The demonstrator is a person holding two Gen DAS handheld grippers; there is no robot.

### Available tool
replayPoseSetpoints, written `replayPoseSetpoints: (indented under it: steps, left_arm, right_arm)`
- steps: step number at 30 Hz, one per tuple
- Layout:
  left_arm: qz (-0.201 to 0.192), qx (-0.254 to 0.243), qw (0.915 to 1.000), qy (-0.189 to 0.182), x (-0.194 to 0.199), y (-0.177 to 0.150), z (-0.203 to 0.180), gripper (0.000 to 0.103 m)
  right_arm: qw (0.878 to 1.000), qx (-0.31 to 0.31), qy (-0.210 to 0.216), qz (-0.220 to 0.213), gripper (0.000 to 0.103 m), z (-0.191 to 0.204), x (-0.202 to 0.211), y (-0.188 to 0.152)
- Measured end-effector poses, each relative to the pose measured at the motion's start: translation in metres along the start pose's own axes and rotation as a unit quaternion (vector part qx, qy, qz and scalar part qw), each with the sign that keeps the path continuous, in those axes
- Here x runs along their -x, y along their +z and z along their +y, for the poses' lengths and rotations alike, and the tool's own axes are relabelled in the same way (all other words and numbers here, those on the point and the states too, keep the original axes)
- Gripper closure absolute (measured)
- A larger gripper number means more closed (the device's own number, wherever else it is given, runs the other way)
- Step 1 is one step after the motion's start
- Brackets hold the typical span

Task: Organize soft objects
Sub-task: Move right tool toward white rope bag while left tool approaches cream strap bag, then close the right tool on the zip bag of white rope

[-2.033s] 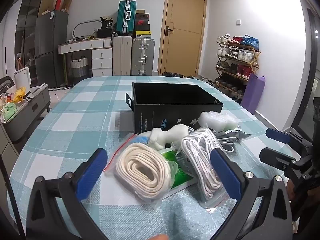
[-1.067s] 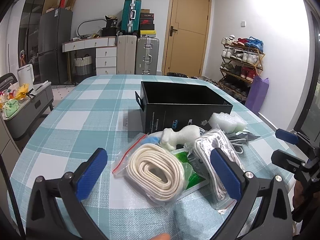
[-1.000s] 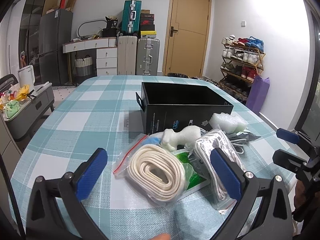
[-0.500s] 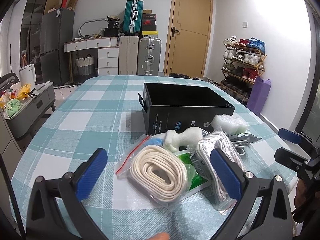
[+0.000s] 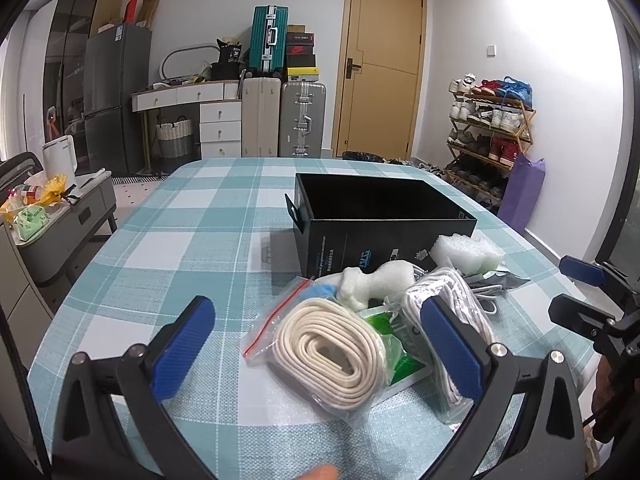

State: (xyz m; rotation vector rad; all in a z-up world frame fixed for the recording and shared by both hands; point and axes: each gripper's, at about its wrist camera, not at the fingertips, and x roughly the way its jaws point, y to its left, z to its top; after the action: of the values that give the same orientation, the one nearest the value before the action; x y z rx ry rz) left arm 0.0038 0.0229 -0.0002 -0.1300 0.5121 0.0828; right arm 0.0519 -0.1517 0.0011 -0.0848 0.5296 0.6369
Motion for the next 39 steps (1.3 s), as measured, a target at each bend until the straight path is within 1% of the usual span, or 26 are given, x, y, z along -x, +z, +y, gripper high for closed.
replayPoseSetpoints:
  steps: [3,10,14,20,22,24,30,31,33,39]
  left_arm:
    - [0.001,0.001,1.0,-0.002,0.0,0.001,0.002,0.0]
    - [0.004,0.005,1.0,0.001,0.0,0.001,0.005,0.0]
    - [0.004,0.005,1.0,0.003,-0.001,0.001,0.006,0.0]
    - [0.006,0.003,0.9999,0.012,-0.003,-0.001,0.01,0.0]
    - [0.008,0.007,0.9999,0.012,-0.004,-0.001,0.012,0.0]
    - [0.012,0.008,0.9998,0.014,-0.005,-0.001,0.013,0.0]
    - [0.017,0.016,0.9996,0.015,-0.007,-0.002,0.017,0.0]
    - [0.017,0.017,0.9996,0.015,-0.008,-0.002,0.017,0.0]
    - [0.017,0.018,0.9995,0.017,-0.008,-0.003,0.019,0.0]
    - [0.023,0.023,0.9992,0.021,-0.011,-0.004,0.022,0.0]
  right_arm:
    - [1.0,-0.004,-0.001,0.003,0.0,-0.002,-0.003,0.002]
    - [1.0,-0.006,0.02,0.023,0.0,0.002,-0.01,0.001]
    - [0.998,-0.015,0.034,0.053,0.0,0.009,-0.022,-0.001]
    - [0.997,0.009,0.038,0.066,0.001,0.027,-0.032,-0.003]
    - [0.996,0.016,0.041,0.072,0.002,0.033,-0.036,-0.004]
    - [0.996,0.022,0.047,0.078,0.006,0.039,-0.039,-0.004]
    - [0.993,0.041,0.058,0.092,0.008,0.057,-0.052,-0.004]
    - [0.993,0.042,0.06,0.095,0.009,0.059,-0.054,-0.003]
    - [0.991,0.05,0.065,0.106,0.015,0.065,-0.061,-0.004]
    - [0.99,0.057,0.062,0.115,0.019,0.073,-0.075,-0.003]
